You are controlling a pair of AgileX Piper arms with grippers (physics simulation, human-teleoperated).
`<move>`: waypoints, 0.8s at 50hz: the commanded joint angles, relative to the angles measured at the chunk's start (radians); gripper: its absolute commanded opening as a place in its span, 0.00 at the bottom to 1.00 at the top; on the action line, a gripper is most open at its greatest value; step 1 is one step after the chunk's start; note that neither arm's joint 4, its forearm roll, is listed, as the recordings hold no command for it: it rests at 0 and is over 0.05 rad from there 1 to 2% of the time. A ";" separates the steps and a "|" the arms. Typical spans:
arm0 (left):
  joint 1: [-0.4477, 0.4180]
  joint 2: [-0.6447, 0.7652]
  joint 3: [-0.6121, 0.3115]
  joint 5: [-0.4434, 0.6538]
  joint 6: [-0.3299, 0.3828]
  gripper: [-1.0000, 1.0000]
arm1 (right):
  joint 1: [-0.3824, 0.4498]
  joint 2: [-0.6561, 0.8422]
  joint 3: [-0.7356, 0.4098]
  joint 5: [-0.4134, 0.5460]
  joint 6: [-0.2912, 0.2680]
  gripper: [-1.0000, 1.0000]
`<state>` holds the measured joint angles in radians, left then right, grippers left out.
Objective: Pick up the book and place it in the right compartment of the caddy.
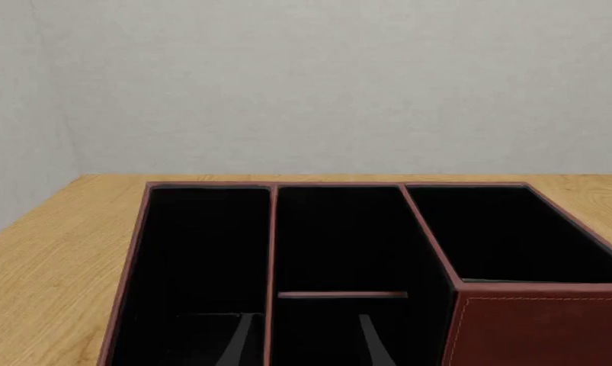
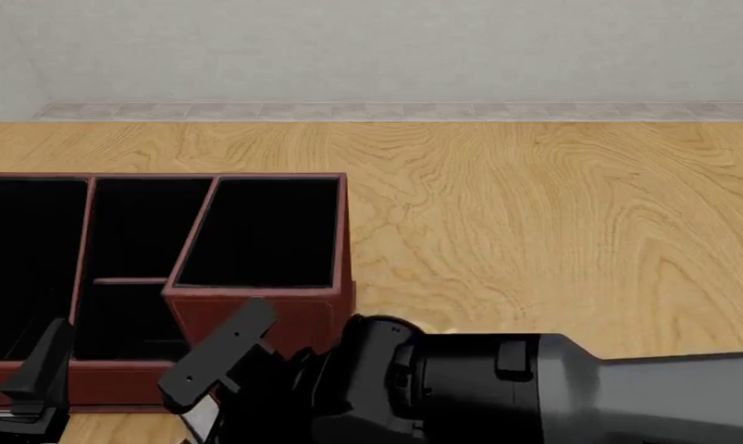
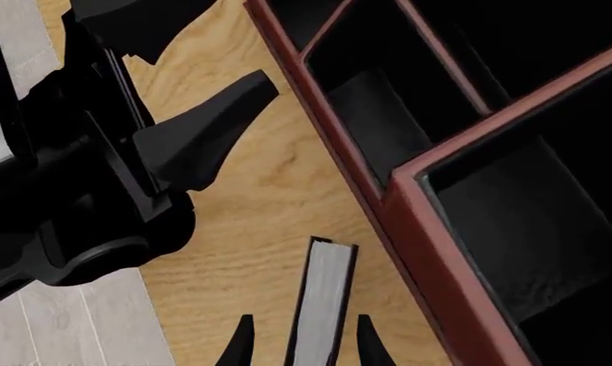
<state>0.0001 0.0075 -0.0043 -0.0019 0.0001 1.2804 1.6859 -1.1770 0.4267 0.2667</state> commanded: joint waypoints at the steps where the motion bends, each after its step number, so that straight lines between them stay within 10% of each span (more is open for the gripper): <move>1: 0.000 0.000 0.000 0.000 0.000 1.00 | 0.009 0.011 0.005 -0.008 0.011 1.00; 39: 0.000 0.000 0.000 0.000 0.000 1.00 | 0.015 0.036 0.026 -0.019 0.042 1.00; 40: 0.000 0.000 0.000 0.000 0.000 1.00 | -0.004 0.033 0.027 -0.013 0.019 0.00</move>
<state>0.0001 0.0075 -0.0043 -0.0019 0.0001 1.2972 1.7194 -1.1580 0.4084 0.3056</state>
